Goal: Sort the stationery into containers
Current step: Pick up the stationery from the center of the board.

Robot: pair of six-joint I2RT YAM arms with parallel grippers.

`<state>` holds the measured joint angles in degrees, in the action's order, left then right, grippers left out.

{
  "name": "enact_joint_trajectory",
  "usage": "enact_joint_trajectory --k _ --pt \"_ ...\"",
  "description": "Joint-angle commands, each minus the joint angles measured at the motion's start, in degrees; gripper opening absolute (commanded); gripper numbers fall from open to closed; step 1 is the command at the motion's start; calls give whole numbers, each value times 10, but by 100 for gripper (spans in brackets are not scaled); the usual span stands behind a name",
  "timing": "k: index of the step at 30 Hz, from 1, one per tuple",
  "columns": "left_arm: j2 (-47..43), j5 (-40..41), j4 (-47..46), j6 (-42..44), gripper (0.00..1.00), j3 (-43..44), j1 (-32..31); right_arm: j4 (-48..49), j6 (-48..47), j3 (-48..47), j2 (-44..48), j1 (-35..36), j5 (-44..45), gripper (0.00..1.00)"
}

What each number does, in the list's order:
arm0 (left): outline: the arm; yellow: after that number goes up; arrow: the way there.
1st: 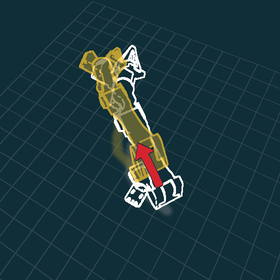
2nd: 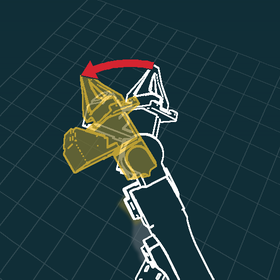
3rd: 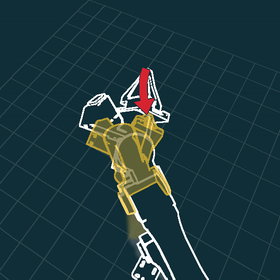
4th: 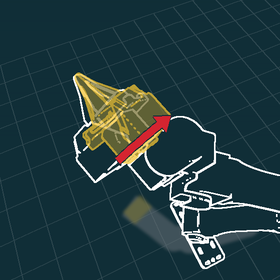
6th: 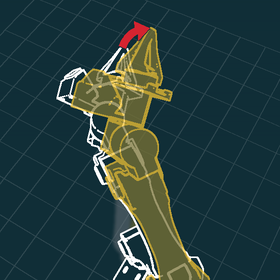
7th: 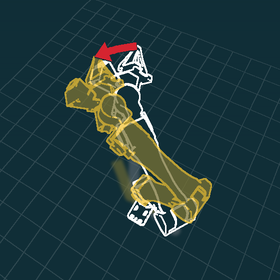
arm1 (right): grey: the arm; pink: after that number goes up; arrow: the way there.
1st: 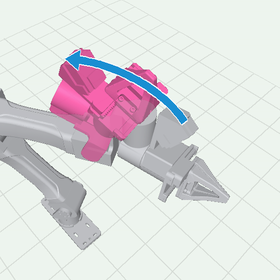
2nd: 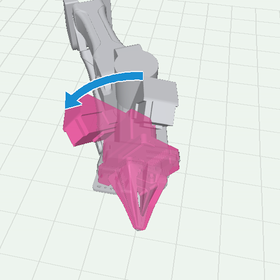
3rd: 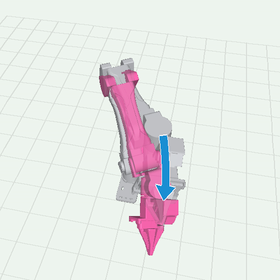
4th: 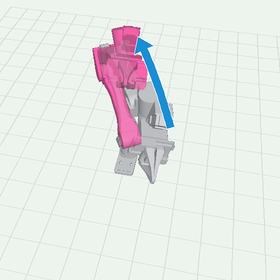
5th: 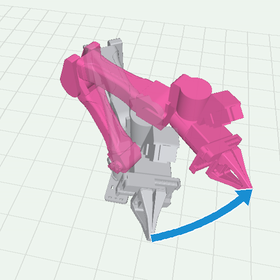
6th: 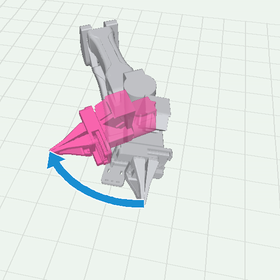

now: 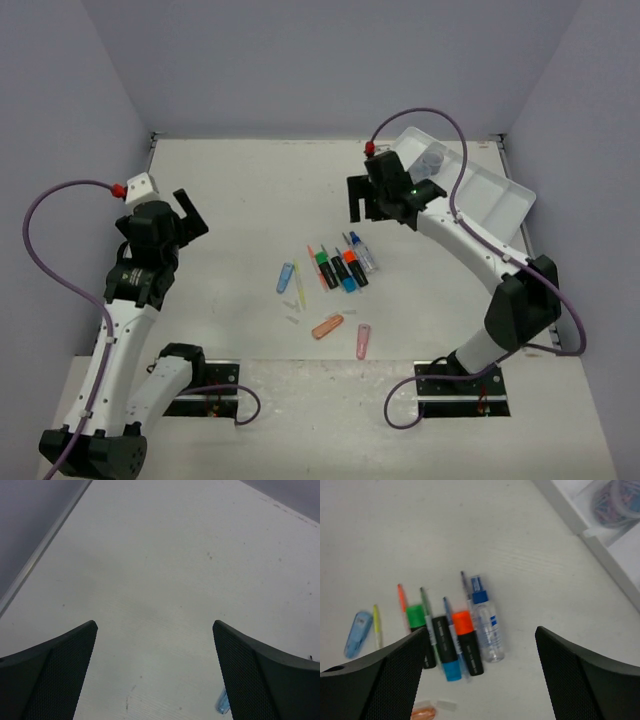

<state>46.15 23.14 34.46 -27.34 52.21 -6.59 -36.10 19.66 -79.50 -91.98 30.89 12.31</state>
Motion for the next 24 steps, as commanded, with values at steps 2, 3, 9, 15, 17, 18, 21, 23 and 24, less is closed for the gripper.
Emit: enact_joint_trajectory --k 2,3,9,15,17,18,21,23,24 --pt "29 -93 -42 35 100 -11 -4 33 36 65 13 47 11 87" --pt "34 -104 -42 37 100 -11 -4 35 34 67 5 47 10 83" --pt "60 -131 -43 46 100 -13 -7 -1 6 36 -69 41 6 61" --pt "59 -126 -42 48 100 -11 -8 -17 -3 5 -138 9 -26 57" --pt "57 -124 -43 48 100 -12 -8 -28 -8 -7 -150 2 -38 56" --pt "57 -123 -43 48 100 -12 -9 -30 -11 -8 -154 -1 -46 55" --pt "54 -122 -43 48 100 -11 -8 -31 -16 -6 -157 -2 -57 54" --pt "54 -122 -43 48 100 -11 -8 -30 -18 -5 -159 -2 -65 54" --pt "54 -122 -43 48 100 -11 -8 -31 -19 -4 -163 -3 -65 54"
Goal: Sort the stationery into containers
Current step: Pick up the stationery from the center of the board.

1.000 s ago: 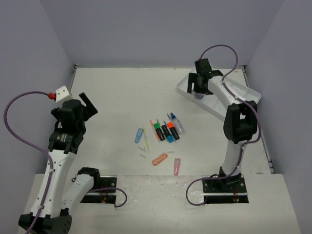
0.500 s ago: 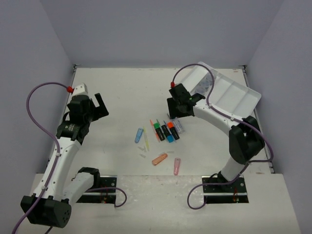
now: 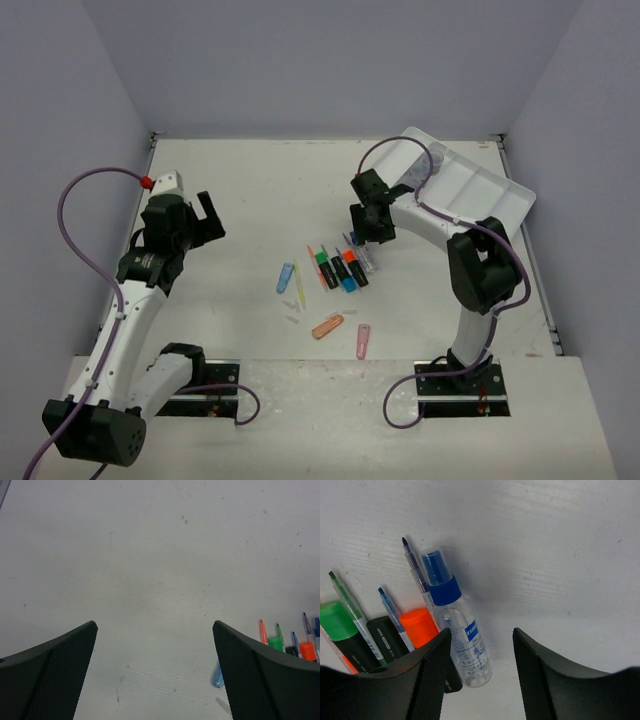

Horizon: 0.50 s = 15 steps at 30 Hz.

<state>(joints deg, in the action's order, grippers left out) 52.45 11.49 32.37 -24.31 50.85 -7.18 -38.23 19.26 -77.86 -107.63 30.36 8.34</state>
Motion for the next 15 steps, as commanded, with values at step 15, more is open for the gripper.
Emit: enact_joint_trajectory --k 15 --pt "-15 -7 -22 19 100 3 -3 -7 6 16 -11 -30 -19 38"
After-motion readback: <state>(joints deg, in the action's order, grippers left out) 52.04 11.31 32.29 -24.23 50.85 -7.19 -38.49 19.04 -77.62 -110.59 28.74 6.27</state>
